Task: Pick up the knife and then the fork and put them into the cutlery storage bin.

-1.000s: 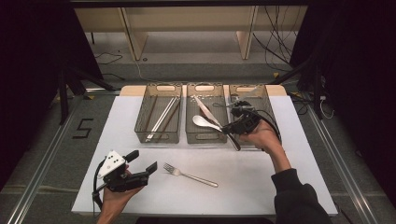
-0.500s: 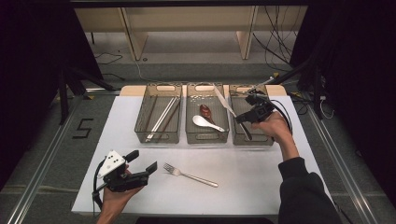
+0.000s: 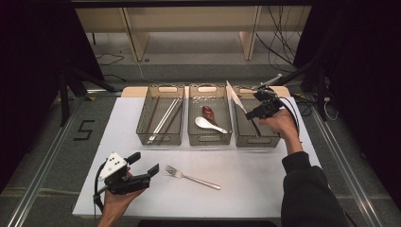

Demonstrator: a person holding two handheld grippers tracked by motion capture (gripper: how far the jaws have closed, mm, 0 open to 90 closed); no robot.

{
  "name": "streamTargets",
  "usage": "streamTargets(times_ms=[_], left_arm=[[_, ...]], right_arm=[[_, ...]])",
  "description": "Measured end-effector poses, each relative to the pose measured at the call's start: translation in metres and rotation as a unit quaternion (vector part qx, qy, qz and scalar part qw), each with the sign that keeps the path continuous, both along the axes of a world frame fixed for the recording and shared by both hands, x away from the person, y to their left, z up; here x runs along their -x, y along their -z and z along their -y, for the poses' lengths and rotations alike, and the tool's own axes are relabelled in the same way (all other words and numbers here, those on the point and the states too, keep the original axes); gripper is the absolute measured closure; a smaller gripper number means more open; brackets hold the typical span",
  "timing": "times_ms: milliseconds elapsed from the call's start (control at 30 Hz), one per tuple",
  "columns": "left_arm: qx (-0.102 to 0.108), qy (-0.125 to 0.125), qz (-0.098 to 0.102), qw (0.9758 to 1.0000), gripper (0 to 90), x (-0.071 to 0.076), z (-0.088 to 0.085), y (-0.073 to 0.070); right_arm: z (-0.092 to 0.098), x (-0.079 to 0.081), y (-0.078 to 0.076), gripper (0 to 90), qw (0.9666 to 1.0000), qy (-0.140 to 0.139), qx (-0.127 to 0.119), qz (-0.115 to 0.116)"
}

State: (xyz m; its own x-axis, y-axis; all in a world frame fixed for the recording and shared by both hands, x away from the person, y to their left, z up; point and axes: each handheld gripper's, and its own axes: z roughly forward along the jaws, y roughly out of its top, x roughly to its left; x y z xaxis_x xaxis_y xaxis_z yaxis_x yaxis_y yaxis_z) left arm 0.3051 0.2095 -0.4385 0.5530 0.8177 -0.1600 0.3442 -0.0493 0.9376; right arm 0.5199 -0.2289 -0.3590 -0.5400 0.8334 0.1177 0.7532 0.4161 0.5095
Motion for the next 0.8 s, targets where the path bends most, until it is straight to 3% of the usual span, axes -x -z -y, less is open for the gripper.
streamTargets(times_ms=[800], left_arm=[[0.000, 0.002, -0.001, 1.0000, 14.9, 0.000, 0.000, 0.000]], right_arm=[[0.020, -0.017, 0.013, 80.0, 0.9977, 0.058, 0.034, -0.008]])
